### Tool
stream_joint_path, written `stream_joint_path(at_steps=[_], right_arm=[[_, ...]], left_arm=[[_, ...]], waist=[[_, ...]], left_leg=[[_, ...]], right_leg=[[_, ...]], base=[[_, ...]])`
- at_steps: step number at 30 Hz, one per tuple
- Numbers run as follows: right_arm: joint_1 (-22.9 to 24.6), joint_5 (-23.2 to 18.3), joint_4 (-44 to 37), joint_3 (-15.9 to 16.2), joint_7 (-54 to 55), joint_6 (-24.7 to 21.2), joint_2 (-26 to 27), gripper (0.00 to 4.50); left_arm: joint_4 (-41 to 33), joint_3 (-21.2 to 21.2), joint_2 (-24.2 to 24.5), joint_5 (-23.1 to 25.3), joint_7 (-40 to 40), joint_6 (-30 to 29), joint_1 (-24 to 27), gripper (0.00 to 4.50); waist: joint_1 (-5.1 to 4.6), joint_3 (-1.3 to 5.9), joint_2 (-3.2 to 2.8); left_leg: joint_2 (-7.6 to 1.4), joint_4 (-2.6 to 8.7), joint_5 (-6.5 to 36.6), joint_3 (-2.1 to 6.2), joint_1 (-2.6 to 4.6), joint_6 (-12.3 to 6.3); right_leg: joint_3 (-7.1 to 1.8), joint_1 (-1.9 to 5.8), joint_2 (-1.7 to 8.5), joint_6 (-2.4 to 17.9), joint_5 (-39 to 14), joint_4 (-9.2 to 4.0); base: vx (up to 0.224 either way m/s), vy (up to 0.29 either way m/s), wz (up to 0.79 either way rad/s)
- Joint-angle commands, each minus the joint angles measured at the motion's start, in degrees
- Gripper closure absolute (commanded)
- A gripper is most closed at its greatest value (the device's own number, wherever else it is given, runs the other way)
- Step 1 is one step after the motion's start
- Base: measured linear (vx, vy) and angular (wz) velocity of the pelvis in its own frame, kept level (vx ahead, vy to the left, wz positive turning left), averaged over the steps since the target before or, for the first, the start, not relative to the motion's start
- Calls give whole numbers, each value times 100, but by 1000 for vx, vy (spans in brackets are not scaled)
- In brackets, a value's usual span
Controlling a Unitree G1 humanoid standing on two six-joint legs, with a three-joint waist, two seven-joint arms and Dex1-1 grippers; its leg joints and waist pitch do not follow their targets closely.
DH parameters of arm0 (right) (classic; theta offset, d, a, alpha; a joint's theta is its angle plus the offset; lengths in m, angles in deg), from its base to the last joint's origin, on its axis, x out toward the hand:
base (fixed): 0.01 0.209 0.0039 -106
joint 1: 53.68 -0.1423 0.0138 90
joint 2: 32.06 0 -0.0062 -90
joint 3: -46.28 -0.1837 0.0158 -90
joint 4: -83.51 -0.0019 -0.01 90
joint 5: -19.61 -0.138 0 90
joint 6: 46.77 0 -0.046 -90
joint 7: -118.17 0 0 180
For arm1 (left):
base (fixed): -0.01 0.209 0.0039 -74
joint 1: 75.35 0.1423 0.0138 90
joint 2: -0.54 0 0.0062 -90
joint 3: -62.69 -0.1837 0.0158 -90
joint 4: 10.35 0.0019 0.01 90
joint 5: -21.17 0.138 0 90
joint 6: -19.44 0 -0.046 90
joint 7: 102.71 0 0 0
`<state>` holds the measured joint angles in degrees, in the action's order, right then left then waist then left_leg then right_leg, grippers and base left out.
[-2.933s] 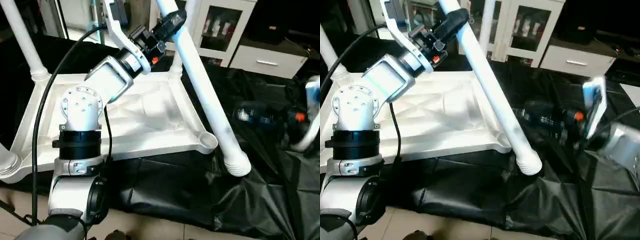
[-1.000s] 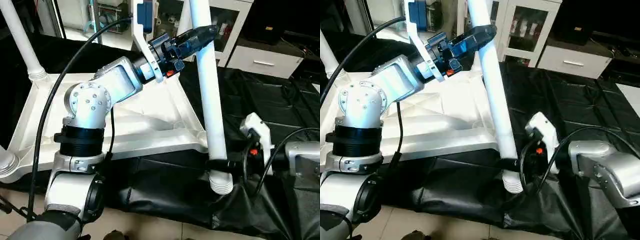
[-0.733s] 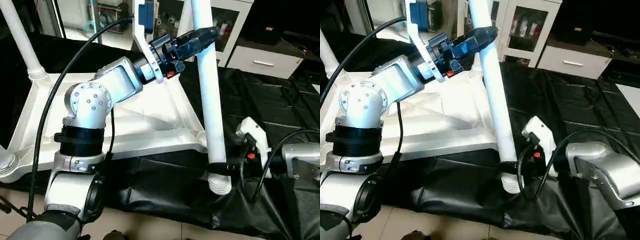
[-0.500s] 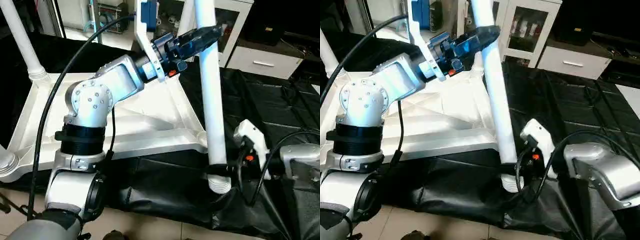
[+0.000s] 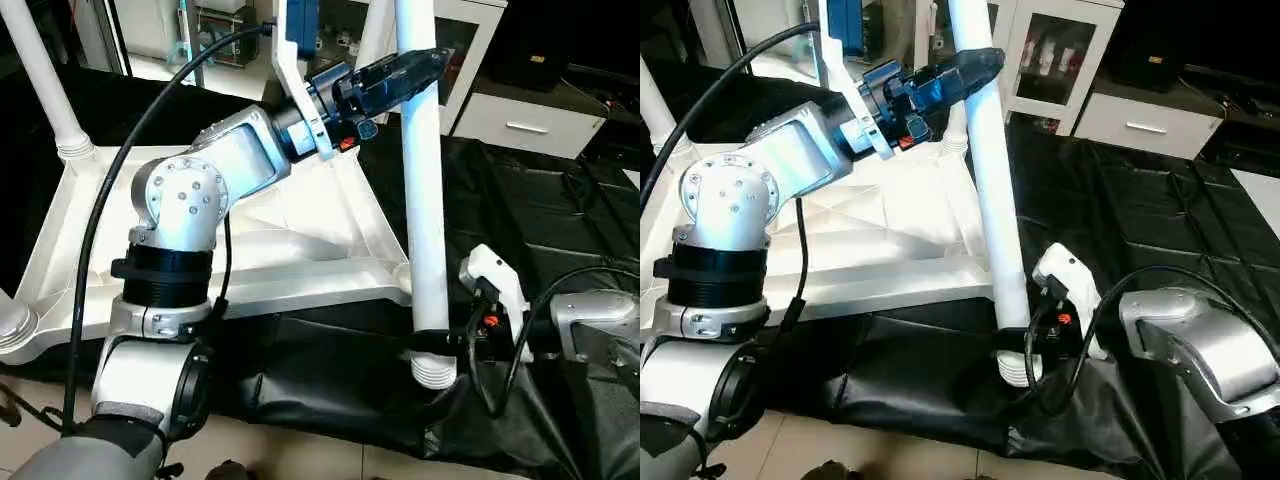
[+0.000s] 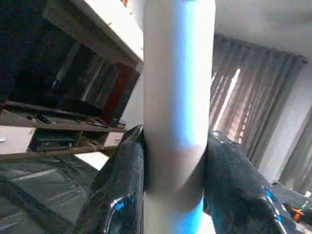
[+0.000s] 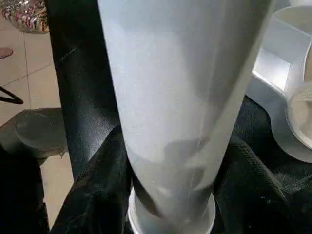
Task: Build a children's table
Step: Move to table
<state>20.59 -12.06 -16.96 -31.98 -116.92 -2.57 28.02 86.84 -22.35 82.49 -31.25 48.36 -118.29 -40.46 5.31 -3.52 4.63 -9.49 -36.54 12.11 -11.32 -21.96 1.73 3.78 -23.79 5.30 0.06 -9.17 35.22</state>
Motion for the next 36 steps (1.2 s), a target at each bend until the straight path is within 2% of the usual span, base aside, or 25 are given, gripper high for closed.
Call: stream_joint_path(at_steps=[1, 3, 4, 7, 9, 10, 11, 14, 17, 19, 21, 22, 23, 24, 25, 26, 27, 28, 30, 31, 32, 33, 34, 35, 36], right_arm=[[-88, 17, 48, -121, 98, 111, 10, 261], [-98, 21, 56, -177, 113, 141, 53, 261], [-103, 16, 56, -205, 118, 143, 71, 261], [-125, -108, 37, -484, 154, 203, 165, 262], [-194, -270, 86, -791, 175, 198, 217, 262], [-269, -410, 180, -1063, 221, 149, 213, 262], [-334, -517, 263, -1283, 255, 98, 205, 262], [-414, -662, 394, -1566, 259, 55, 178, 262], [-511, -548, 595, -1810, 461, 164, 99, 263], [-575, -100, 927, -1945, 916, 427, 73, 263], [-549, 88, 1150, -2084, 1372, 584, 245, 263], [-500, 102, 1183, -2180, 1566, 578, 389, 263], [-475, 114, 1181, -2207, 1651, 582, 456, 263], [-376, 141, 1145, -2297, 1955, 573, 716, 263], [-375, 141, 1145, -2298, 1957, 573, 718, 263], [-236, 192, 1020, -2326, 2338, 671, 1075, 263], [-163, 269, 997, -2323, 2588, 823, 1272, 263], [-98, 314, 971, -2337, 2780, 945, 1433, 263], [-24, 377, 938, -2358, 3013, 1073, 1612, 263], [37, 411, 899, -2379, 3176, 1169, 1759, 263], [99, 436, 819, -2365, 3234, 1228, 1831, 263], [238, 484, 600, -2366, 3356, 1281, 1996, 263], [247, 483, 581, -2369, 3365, 1274, 2006, 263], [284, 446, 468, -2408, 3386, 1196, 2059, 263], [346, 208, 246, -2476, 3221, 1058, 2107, 263]], left_arm=[[117, -53, -1, 9, 174, -289, -156, 237], [140, -43, 30, -37, 202, -440, -165, 235], [138, -45, 44, -52, 189, -484, -166, 216], [139, 37, 61, -122, 220, -580, -152, 191], [87, 86, 107, -183, 139, -659, -127, 184], [37, 124, 135, -241, 110, -696, -101, 158], [22, 187, 128, -290, 144, -717, -89, 151], [36, 266, 103, -301, 191, -736, -85, 147], [-2, 301, 122, -127, 276, -570, -80, 107], [-184, 203, 315, 246, 37, -137, 112, 114], [-352, -158, 614, 726, -309, 280, 475, 115], [-441, -626, 884, 1217, -527, 608, 730, 115], [-462, -858, 1000, 1423, -612, 729, 830, 115], [-506, -1738, 1414, 2179, -903, 1158, 1180, 115], [-506, -1744, 1417, 2184, -905, 1161, 1182, 115], [-353, -2544, 1625, 2829, -1124, 1636, 1476, 115], [-197, -2731, 1541, 2999, -1153, 1859, 1574, 115], [-83, -2818, 1437, 3082, -1150, 2004, 1645, 115], [109, -2909, 1277, 3186, -1175, 2197, 1677, 115], [265, -2983, 1146, 3240, -1208, 2301, 1699, 115], [430, -3058, 1038, 3290, -1235, 2386, 1697, 115], [830, -3222, 779, 3468, -1333, 2584, 1715, 115], [859, -3233, 761, 3479, -1339, 2591, 1715, 115], [1005, -3297, 692, 3558, -1376, 2643, 1710, 115], [1288, -3477, 646, 3735, -1435, 2721, 1621, 115]], waist=[[16, 410, 39], [19, 407, 49], [16, 399, 26], [19, 406, 24], [25, 409, 25], [29, 408, 34], [33, 412, 30], [43, 414, 26], [60, 421, 6], [60, 417, -17], [43, 407, -32], [44, 414, -34], [27, 413, -40], [22, 418, -60], [10, 418, -89], [-8, 425, -124], [-27, 420, -168], [-37, 432, -169], [-21, 466, -145], [-17, 459, -199], [-38, 447, -163], [-54, 430, -222], [-49, 411, -185], [-61, 423, -170], [-50, 422, -151]], left_leg=[[-372, 438, 465, 174, 120, 35], [-371, 442, 470, 178, 116, 38], [-373, 449, 502, 179, 115, 57], [-370, 448, 548, 175, 118, 72], [-370, 450, 534, 177, 123, 62], [-364, 448, 551, 172, 122, 46], [-364, 445, 549, 173, 124, 42], [-353, 437, 486, 163, 121, 10], [-359, 435, 435, 167, 131, -4], [-363, 449, 401, 166, 128, 46], [-351, 468, 486, 162, 129, 138], [-351, 471, 505, 164, 141, 163], [-346, 483, 565, 163, 124, 172], [-364, 497, 581, 185, 144, 170], [-363, 503, 609, 179, 150, 177], [-367, 512, 653, 185, 155, 243], [-379, 524, 726, 173, 185, 276], [-366, 524, 698, 165, 185, 349], [-362, 512, 606, 146, 192, 375], [-361, 509, 601, 143, 194, 389], [-351, 527, 627, 146, 143, 365], [-346, 533, 753, 142, 142, 362], [-330, 532, 892, 136, 134, 324], [-330, 533, 918, 143, 129, 295], [-331, 538, 935, 148, 120, 211]], right_leg=[[-271, 316, 374, 1162, -1198, -341], [-268, 325, 375, 1158, -1221, -343], [-270, 321, 374, 1155, -1259, -355], [-268, 319, 373, 1155, -1264, -353], [-263, 321, 368, 1190, -1212, -346], [-264, 326, 372, 1215, -1211, -345], [-262, 327, 373, 1229, -1208, -340], [-252, 326, 357, 1282, -1127, -339], [-247, 327, 362, 1290, -1070, -338], [-245, 325, 356, 1250, -1058, -347], [-249, 316, 349, 1109, -1270, -373], [-251, 313, 353, 1068, -1303, -379], [-255, 313, 345, 941, -1413, -386], [-254, 292, 343, 865, -1408, -406], [-254, 284, 335, 828, -1427, -394], [-252, 283, 332, 828, -1390, -364], [-258, 235, 325, 808, -1364, -393], [-259, 241, 317, 838, -1226, -374], [-263, 252, 320, 984, -888, -351], [-267, 247, 318, 1053, -781, -327], [-264, 293, 317, 1102, -751, -322], [-269, 289, 323, 1098, -856, -362], [-275, 300, 333, 1007, -1103, -414], [-279, 318, 345, 976, -1186, -402], [-284, 319, 358, 884, -1427, -432]], base=[[0, 0, 0], [0, 0, 0], [0, 0, 0], [0, 0, 0], [0, 0, 0], [0, 0, 0], [0, 0, 0], [0, 0, 0], [0, 0, 0], [0, 0, 0], [0, 0, 0], [0, 0, 0], [0, 0, 0], [0, 0, 0], [0, 0, 0], [0, 0, 0], [0, 0, 0], [0, 0, 0], [0, 0, 0], [0, 0, 0], [0, 0, 0], [0, 0, 0], [0, 0, 0], [0, 0, 0], [0, 0, 0]])
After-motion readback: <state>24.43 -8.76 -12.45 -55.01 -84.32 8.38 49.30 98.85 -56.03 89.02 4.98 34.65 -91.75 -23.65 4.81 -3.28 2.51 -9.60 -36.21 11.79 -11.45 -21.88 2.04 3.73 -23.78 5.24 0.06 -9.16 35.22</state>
